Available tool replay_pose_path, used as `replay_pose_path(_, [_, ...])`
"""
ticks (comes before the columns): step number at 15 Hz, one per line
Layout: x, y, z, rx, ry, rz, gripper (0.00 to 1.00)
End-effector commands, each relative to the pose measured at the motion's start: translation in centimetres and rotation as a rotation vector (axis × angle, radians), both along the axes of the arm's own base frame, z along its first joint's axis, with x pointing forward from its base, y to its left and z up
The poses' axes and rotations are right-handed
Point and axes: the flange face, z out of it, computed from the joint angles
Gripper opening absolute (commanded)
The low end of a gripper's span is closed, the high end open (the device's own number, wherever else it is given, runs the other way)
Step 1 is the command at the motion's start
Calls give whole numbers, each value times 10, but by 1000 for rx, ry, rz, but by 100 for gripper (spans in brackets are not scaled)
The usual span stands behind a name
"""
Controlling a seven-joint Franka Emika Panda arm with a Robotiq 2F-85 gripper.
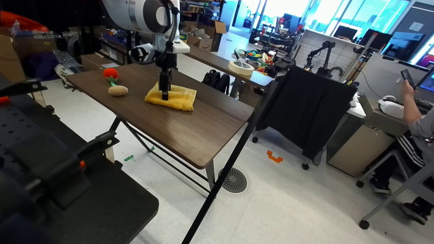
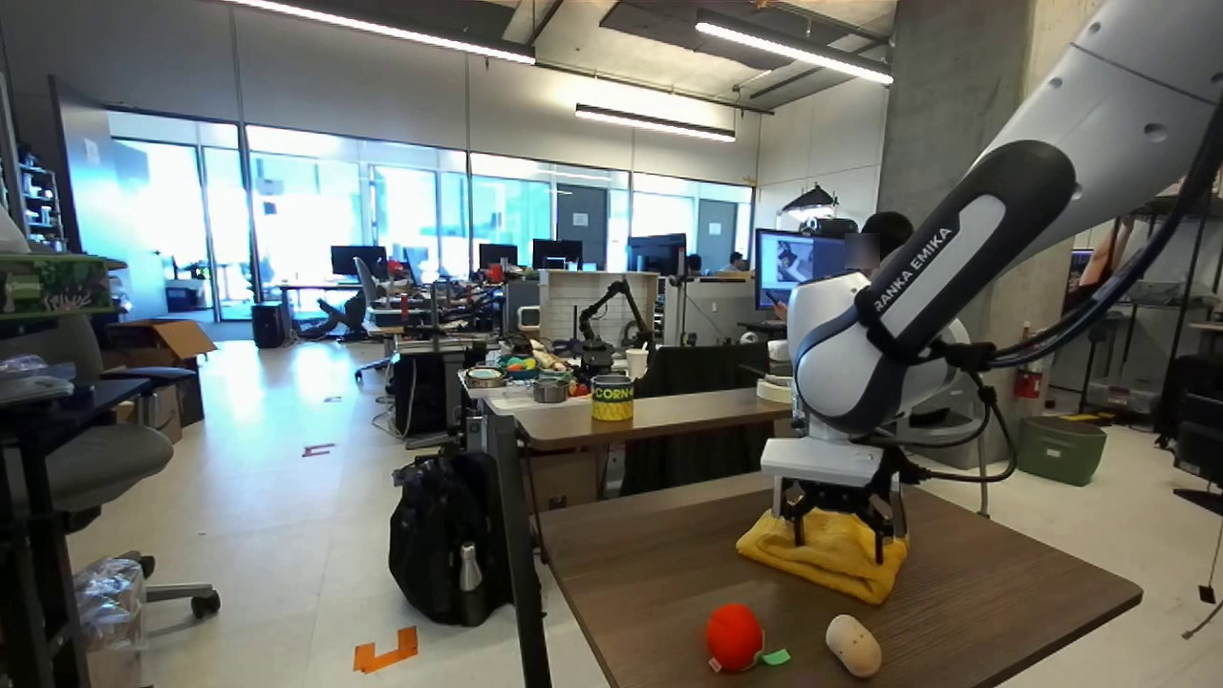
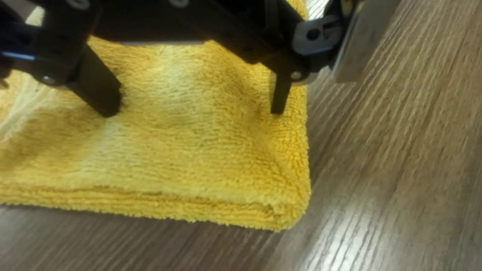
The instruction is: Use the towel to wipe the table
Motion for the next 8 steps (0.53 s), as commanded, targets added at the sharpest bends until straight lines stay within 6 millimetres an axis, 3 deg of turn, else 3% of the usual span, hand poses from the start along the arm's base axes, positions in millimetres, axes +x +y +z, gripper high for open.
replay_pose_path(1, [9,-10,-4,-75,12,-132,100])
replay_pose_path(8, [9,-13,-6,-118,87,-305,100])
